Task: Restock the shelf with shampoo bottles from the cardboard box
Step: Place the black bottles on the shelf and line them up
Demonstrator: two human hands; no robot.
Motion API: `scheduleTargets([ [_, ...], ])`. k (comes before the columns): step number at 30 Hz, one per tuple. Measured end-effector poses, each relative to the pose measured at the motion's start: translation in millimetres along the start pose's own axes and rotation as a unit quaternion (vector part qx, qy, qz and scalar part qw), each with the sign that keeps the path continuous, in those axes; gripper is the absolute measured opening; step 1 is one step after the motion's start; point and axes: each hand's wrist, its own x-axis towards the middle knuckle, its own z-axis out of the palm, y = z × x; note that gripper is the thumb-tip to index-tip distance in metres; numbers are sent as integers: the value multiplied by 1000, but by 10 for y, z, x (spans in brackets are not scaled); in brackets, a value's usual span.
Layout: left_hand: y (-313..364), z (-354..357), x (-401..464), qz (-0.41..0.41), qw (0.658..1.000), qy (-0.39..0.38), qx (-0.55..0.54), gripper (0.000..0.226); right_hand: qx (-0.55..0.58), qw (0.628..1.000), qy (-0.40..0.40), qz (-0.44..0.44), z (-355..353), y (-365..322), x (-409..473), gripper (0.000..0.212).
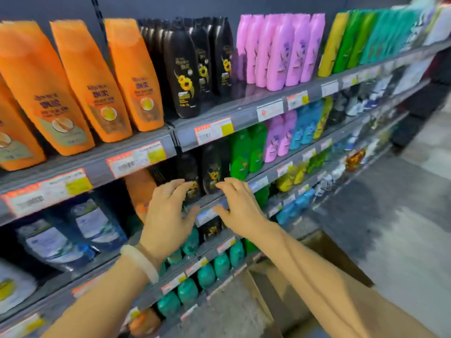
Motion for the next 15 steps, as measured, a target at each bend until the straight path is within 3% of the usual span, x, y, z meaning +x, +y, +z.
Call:
scheduleTargets([
  [3,356,413,28,32,997,-64,5,49,-12,998,-25,49,-51,547,-244,55],
  [9,1450,1255,203,27,991,-122,-37,50,-8,992,-51,113,-285,1791,-757,57],
  [15,2489,2397,142,-62,975,-203,-60,53,-33,977,-102,184,-670,3407,-1324,56],
])
